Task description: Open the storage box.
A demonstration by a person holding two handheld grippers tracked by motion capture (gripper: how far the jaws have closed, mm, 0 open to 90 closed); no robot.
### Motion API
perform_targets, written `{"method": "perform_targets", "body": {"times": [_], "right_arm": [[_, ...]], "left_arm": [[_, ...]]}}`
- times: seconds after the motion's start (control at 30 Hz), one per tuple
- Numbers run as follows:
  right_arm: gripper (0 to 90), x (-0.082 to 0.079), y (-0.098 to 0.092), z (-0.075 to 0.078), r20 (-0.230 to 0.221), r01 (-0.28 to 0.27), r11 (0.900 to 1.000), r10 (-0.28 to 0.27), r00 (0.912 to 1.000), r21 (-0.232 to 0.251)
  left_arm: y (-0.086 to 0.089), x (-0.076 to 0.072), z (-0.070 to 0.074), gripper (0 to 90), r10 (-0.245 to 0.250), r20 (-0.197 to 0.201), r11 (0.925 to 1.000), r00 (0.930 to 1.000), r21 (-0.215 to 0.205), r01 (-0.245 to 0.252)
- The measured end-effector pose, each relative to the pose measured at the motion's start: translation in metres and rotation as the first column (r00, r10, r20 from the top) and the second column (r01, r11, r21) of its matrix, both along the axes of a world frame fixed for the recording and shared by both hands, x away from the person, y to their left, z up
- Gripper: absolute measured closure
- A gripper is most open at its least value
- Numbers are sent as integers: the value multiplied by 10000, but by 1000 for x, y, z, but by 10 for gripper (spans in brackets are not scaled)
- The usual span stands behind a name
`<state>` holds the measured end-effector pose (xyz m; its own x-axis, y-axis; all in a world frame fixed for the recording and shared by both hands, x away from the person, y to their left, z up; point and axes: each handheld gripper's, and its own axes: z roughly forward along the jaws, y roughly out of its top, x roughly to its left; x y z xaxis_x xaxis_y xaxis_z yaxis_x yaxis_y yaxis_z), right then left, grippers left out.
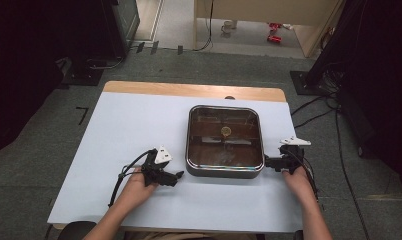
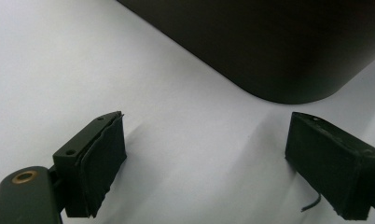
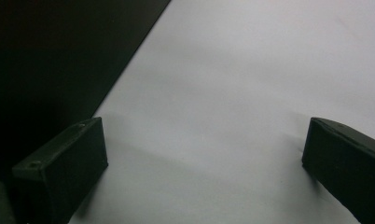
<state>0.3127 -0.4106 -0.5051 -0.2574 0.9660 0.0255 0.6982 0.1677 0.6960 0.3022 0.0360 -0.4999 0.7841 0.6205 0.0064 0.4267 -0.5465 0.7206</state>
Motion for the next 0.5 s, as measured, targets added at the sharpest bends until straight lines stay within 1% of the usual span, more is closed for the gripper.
{"method": "perform_targets", "body": {"times": [0.5], "right_arm": [[0, 0, 0, 0, -3, -9, 10000, 9, 10000, -12]], "left_arm": [[0, 0, 0, 118, 38, -30, 10000, 10000, 17, -38]]}}
